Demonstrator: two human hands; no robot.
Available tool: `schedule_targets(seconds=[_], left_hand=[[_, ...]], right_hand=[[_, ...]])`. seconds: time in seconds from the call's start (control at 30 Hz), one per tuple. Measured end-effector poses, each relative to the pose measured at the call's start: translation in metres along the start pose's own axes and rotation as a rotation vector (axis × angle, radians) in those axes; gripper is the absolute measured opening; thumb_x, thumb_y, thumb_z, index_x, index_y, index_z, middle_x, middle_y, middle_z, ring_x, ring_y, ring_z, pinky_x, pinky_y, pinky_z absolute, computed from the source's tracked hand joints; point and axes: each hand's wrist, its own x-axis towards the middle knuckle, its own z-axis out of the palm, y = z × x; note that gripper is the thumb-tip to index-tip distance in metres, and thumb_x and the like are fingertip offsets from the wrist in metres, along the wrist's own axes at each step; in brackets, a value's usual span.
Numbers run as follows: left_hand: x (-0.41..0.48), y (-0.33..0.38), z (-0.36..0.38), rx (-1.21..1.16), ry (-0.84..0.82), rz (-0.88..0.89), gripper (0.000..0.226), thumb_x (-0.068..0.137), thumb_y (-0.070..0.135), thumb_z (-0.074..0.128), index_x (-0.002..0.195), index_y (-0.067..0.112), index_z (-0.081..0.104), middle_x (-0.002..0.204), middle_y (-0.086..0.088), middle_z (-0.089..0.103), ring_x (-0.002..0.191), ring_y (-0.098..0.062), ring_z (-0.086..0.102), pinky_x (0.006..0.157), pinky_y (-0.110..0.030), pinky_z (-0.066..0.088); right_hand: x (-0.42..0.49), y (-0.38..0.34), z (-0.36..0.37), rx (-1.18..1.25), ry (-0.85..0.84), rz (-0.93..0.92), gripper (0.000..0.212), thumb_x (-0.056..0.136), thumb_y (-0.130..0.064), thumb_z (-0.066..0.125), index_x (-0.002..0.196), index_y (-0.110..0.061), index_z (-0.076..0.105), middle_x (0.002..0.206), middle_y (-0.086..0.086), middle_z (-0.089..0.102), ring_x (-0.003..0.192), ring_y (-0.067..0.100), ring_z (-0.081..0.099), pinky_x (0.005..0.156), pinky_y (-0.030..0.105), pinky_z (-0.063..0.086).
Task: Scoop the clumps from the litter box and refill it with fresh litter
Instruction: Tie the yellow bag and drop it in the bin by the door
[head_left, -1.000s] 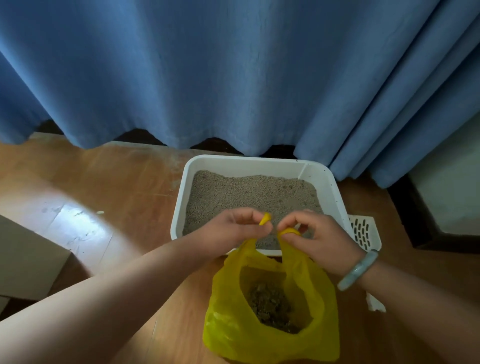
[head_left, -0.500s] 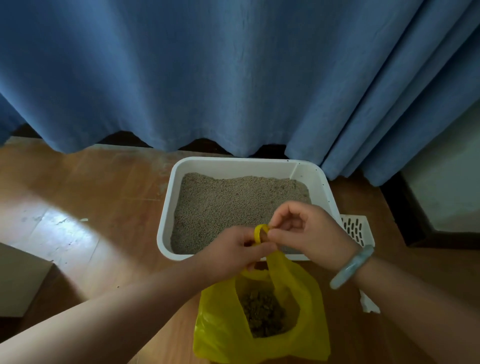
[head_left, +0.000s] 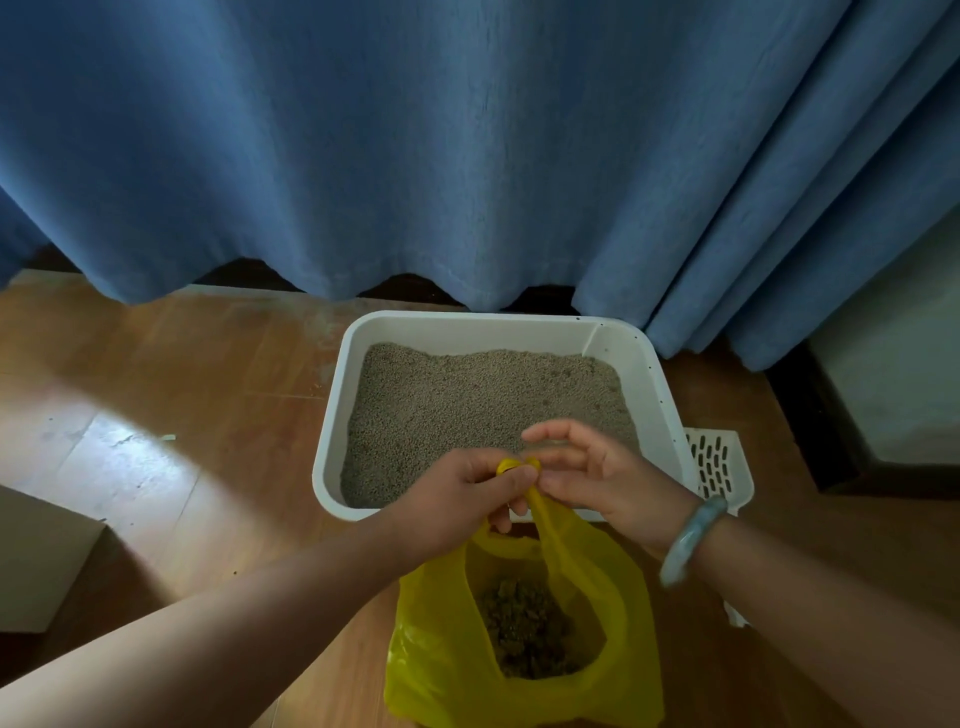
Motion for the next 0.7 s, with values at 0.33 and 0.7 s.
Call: schedule_targets(seconds=[0.33,0.7], left_hand=[[0.004,0.01,0.002,-0.249,0.198,-0.124,0.008,0.09,0.01,0.059,0.089,0.002,0.062,0.072,-0.011,0.068,0.05,-0.012,0.06,0.051,-0.02,0.049],[0.003,0.008,0.003,-0.294,0.23,-0.159,0.006,0.085,0.001,0.063,0.081,0.004,0.062,0.065,-0.009,0.063,0.054,-0.011,0.062,0.056,-0.019,0.051]], right_hand=[[0.001,0.012,0.008,-0.279,0.402,-0.252,0.014,0.085,-0.005,0.064,0.083,-0.018,0.065,0.075,-0.006,0.062,0.07,0.002,0.056,0.068,0.017,0.046],[-0.004,0.028,0.016,-0.916,0.303,-0.646,0.02,0.09,-0.03,0.054,0.089,-0.02,0.07,0.087,-0.012,0.066,0.083,0.007,0.056,0.076,0.024,0.043]])
